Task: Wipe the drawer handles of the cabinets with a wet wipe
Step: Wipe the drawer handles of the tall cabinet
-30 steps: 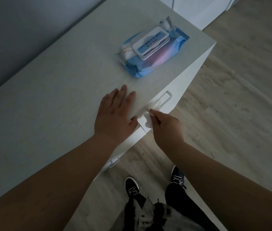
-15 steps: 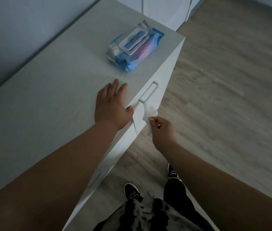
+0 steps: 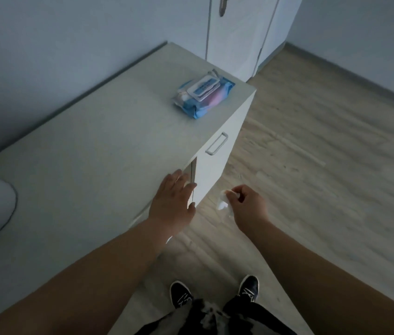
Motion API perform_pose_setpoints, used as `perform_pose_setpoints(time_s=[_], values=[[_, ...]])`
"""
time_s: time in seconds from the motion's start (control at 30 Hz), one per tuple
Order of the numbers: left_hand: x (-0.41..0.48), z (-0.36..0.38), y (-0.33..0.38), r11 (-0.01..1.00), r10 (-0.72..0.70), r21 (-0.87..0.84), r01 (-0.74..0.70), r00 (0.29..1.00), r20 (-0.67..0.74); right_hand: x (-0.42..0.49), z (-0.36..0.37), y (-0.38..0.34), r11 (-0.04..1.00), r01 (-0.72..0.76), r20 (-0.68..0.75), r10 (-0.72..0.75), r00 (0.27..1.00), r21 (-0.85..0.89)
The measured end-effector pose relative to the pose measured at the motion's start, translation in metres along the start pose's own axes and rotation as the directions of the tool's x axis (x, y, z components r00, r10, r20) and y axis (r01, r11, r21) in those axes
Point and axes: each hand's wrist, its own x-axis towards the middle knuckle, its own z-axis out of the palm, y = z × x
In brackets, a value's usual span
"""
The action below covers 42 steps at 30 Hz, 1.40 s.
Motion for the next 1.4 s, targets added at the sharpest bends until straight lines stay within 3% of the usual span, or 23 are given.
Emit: perform_pose_setpoints(time_s=[0.17, 0.3, 0.43, 0.7, 1.03, 1.2, 1.4], values=[[-0.064, 0.019, -0.012, 0.999, 0.043, -0.015, -0.043, 0.999, 0.015, -0.017, 0.007, 0.010, 0.992, 0.072, 0.039, -0.069, 0.997, -0.104], [-0.108, 0.032, -0.019, 0.987, -0.121, -0.080, 0.139, 0.973, 0.197, -0.027, 0.014, 0.019, 0.988, 0.060, 0.171, -0.035, 0.985, -0.143], [-0.149, 0.041, -0.020, 0.918, -0.360, -0.055, 0.394, 0.882, 0.303, -0.034, 0.024, 0.028, 0.985, 0.106, 0.256, -0.068, 0.964, -0.136], [-0.217, 0.063, 0.013, 0.696, -0.611, -0.135, 0.705, 0.680, 0.405, -0.052, 0.051, 0.056, 0.983, 0.178, 0.401, -0.147, 0.904, -0.041], [-0.256, 0.083, 0.011, 0.647, -0.663, -0.099, 0.756, 0.622, 0.417, -0.080, 0.087, 0.078, 0.961, 0.270, 0.538, -0.198, 0.820, -0.057], [-0.266, 0.094, -0.025, 0.577, -0.725, -0.170, 0.799, 0.596, 0.345, -0.090, 0.112, 0.081, 0.971, 0.225, 0.506, -0.155, 0.849, -0.080], [-0.288, 0.123, -0.084, 0.628, -0.729, -0.065, 0.776, 0.616, 0.298, -0.107, 0.171, 0.094, 0.990, 0.121, 0.447, -0.077, 0.891, -0.070]])
